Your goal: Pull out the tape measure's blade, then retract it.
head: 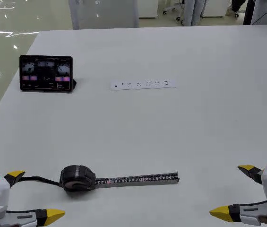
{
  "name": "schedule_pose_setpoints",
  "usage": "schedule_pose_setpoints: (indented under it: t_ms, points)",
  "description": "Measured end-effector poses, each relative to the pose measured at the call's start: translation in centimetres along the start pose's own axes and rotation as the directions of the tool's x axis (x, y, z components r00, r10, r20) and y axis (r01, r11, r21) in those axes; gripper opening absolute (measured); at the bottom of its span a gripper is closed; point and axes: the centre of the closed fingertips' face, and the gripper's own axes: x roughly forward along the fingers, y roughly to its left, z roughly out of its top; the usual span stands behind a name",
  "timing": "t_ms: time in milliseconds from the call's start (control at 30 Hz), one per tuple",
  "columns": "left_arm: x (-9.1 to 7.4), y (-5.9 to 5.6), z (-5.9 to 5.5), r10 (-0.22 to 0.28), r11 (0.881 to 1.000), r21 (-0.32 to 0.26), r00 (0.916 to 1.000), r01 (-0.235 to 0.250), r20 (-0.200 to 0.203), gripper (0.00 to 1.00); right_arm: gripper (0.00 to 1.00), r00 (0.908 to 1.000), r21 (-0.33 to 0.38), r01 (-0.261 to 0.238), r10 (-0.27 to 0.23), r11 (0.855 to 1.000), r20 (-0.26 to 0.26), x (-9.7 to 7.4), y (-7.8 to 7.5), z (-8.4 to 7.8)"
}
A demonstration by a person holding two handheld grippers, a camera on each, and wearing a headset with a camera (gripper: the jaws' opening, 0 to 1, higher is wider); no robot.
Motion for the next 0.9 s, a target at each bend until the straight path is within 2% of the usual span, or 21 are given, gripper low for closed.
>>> schedule_pose_setpoints:
  t_ms: [133,367,467,567,900]
  points:
    - [-0.3,0.1,-0.1,0.006,1.0,-0.005,1.0,-0.006,0.001,0.99,0.99,1.0,0.033,0.004,-0.004,0.999,0.003,-0.3,0.0,-0.5]
    - [-0.3,-0.6,-0.8,-0.017,1.0,-0.024,0.9998,0.017,-0.009,0.99,0.99,0.9998,0.025,0.019,-0.019,1.0,-0.01,-1.1,-0.5,-1.0]
    - [-0.2,-0.9,-0.9,-0.022,1.0,-0.009,0.9997,0.022,-0.01,0.99,0.99,0.9997,0.022,0.024,-0.023,0.999,-0.012,-1.4,-0.6,-1.0]
    - [-0.1,-1.3,-0.6,-0.038,0.999,-0.012,0.9993,0.038,0.004,0.99,0.99,0.9994,0.018,0.031,-0.031,0.999,-0.016,-1.6,-0.6,-1.2]
    - [-0.1,-1.2,0.5,-0.007,1.0,0.0,0.9998,0.007,0.021,0.99,0.99,0.9988,-0.031,0.041,-0.042,0.999,-0.027,-1.9,-0.2,-1.4]
